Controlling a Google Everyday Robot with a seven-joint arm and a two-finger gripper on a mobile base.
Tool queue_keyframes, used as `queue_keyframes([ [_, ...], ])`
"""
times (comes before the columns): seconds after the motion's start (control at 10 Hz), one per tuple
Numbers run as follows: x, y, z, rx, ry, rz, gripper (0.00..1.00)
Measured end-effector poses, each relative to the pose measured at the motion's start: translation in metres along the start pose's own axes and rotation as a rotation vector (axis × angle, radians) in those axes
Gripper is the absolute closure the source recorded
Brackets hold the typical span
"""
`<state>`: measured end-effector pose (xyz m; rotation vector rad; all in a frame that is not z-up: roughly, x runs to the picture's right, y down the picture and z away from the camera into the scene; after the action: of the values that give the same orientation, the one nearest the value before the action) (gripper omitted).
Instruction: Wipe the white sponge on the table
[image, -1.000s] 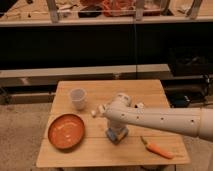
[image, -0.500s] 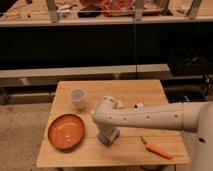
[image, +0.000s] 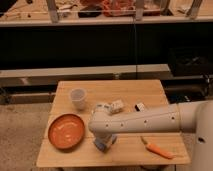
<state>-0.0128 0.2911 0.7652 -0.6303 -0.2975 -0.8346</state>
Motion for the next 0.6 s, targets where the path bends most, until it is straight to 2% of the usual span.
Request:
queue_keyframes([
  [0.4, -0.018, 0.030, 0.005, 0.006, -0.003, -0.002, 0.46],
  [0.6, -0.018, 0.039, 0.010, 0.014, -0.010, 0.017, 0.46],
])
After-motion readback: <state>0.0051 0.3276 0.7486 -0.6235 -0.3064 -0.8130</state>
